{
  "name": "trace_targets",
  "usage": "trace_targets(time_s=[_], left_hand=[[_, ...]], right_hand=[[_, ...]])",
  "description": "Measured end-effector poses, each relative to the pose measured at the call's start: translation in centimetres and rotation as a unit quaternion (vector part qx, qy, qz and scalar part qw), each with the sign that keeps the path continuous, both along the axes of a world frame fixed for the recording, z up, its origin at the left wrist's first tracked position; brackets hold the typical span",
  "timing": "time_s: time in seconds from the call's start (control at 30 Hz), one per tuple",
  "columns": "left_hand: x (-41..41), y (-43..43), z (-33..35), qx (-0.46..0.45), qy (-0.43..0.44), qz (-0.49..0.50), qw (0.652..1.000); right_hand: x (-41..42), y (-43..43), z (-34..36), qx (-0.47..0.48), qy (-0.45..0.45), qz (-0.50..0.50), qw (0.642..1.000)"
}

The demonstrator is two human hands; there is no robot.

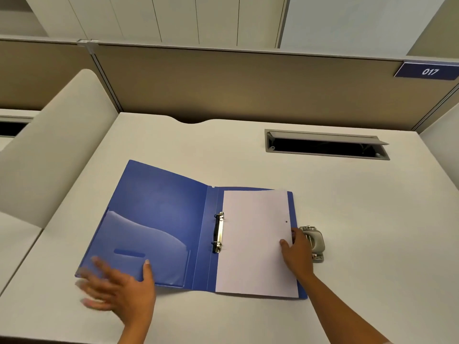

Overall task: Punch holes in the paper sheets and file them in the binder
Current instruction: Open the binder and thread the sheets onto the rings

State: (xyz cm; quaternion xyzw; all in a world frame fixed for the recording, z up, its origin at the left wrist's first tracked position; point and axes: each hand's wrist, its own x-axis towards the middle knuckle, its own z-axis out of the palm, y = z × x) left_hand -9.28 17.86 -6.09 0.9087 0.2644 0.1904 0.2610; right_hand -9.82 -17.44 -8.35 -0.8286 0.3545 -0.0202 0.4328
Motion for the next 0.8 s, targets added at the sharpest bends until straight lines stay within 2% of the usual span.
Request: trace_targets(time_s=[0.07, 0.13, 0.2, 0.27, 0.4, 0.6, 0.7, 0.8], left_hand=[[0.5, 0.6, -0.6, 0.125, 0.049, -0.146, 0.98], [1.4, 0.8, -1.4, 0.198, 0.092, -0.275, 0.936], [2.9, 0.3, -2.1, 0.221, 0.139, -0.367, 0.893], [4.8, -1.0, -2.2, 0.225, 0.157, -0.417, 0.866], [8.9, -4.0, -0.3, 0.171, 0.196, -0.443, 0.858], [12.8, -7.3, -0.1, 0.029, 0.208, -0.482, 0.851], [13.5, -8.2, -0.8, -0.016, 0.209, -0.493, 0.844], [13.9, -8.9, -1.4, -0.057, 0.212, -0.494, 0.841]], right_hand=[[-0.1, 0.3, -0.4, -0.062, -0.019, 0.01, 0.998], [0.1, 0.6, -0.6, -0.102, -0.038, 0.039, 0.993], [0.6, 1.2, -0.7, -0.1, -0.066, 0.085, 0.989], [1.6, 2.1, -0.8, -0.105, -0.082, 0.132, 0.982], [4.1, 4.4, -0.6, -0.111, -0.059, 0.203, 0.971], [7.6, 7.7, 0.0, -0.032, -0.057, 0.287, 0.956], [9.0, 9.0, 0.2, 0.031, -0.066, 0.303, 0.95], [9.9, 9.6, -0.2, 0.043, -0.049, 0.314, 0.947]])
